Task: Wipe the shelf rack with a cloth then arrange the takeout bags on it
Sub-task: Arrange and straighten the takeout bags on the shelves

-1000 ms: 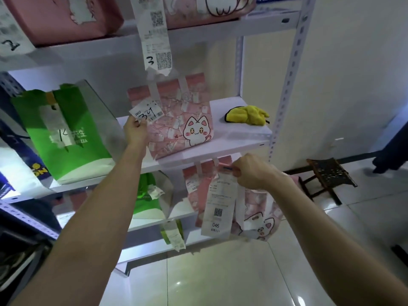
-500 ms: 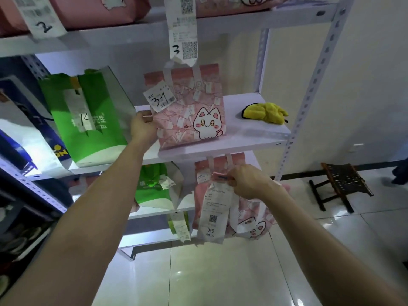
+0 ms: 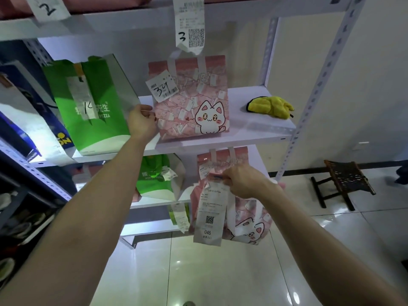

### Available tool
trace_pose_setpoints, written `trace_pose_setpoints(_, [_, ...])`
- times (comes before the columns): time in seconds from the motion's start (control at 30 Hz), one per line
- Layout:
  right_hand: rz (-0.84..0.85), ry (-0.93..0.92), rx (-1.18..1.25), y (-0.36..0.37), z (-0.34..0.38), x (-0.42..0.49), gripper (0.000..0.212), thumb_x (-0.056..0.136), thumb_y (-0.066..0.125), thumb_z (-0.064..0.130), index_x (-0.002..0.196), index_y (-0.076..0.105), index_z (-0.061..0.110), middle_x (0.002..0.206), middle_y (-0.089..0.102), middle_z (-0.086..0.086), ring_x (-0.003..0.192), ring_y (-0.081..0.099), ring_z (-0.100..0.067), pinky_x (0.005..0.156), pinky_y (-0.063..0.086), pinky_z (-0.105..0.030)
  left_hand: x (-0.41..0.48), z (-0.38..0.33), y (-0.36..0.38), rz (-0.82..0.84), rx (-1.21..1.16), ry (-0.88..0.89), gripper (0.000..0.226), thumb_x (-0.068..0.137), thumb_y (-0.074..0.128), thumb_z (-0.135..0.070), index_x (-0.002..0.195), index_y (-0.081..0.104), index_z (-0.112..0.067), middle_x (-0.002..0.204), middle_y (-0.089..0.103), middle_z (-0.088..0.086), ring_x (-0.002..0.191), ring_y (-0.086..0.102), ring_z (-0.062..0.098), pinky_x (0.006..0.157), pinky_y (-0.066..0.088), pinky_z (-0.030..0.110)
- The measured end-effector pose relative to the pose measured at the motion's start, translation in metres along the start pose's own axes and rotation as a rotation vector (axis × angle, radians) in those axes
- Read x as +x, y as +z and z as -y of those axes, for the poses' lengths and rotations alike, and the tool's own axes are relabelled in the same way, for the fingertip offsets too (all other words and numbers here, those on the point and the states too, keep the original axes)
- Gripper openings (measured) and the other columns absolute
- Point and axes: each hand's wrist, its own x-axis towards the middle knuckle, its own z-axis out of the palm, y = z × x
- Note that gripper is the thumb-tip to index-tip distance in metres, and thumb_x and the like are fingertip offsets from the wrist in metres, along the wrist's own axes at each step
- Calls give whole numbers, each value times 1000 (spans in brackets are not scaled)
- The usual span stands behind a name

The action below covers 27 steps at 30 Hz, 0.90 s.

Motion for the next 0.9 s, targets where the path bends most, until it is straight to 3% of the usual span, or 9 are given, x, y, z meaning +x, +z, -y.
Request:
trace_pose_setpoints(0.07, [7,-22,-7,1,5,3,14,104,53,23,100,67,23,85,67,2,76,65,-21,71,59,-40,-21,-3,-8,-30,8,55,26,97,60,-3,120,70,-9,105,73,4,104,73,28,93,59,33])
trace_pose_setpoints(0.17, [9,-45,-26,4,12,10,14,107,52,28,102,66,26,87,68,2,76,64,-18,71,57,-37,-71,3,-17,17,32,126,15,101,67,-17,115,72,-14,104,75,-2,96,74,23,91,62,39])
trace_pose_setpoints(0.27, [22,-76,-29,11,24,18,18,109,51,30,104,67,24,82,66,4,70,62,-12,65,56,-33,-130,30,-26,379,19,76,6,101,74,-31,106,76,-27,102,79,-7,94,75,16,93,62,39])
trace_pose_setpoints(0.43, [48,-141,-27,27,46,34,26,109,49,36,108,69,19,86,66,-1,71,60,-18,59,48,-32,-200,76,-42,820,-9,6,34,92,84,-42,122,78,-27,120,78,-10,116,72,13,105,54,34])
trace_pose_setpoints(0.53, [60,-178,48,35,59,38,26,108,52,36,113,71,19,90,65,-2,77,60,-20,65,43,-34,-220,91,-41,690,85,17,10,97,80,-32,89,74,-32,87,72,-19,87,67,10,84,49,32])
trace_pose_setpoints(0.6, [63,-197,78,42,64,39,27,108,53,37,114,71,17,88,63,-2,80,60,-22,68,43,-34,-230,97,-37,563,110,22,32,100,76,-26,73,60,-33,70,62,-19,75,60,15,73,41,32])
trace_pose_setpoints(0.73, [-18,-191,152,53,59,33,52,96,53,70,110,67,22,93,69,2,86,66,-23,75,56,-38,-240,113,-35,467,115,5,27,101,73,-22,79,58,-20,68,64,-11,68,58,15,65,39,31])
trace_pose_setpoints(0.83, [-40,-147,318,60,41,17,77,84,53,89,126,63,26,111,69,7,97,66,-16,86,56,-38,-252,126,-35,426,157,-49,26,102,71,-21,79,59,-21,72,69,-5,68,60,8,63,41,23])
trace_pose_setpoints(0.9, [-30,-80,381,69,24,5,92,79,51,94,137,58,24,119,69,7,102,67,-17,90,56,-39,-259,139,-36,389,139,-108,26,103,69,-22,79,59,-23,76,71,1,72,63,15,67,43,29])
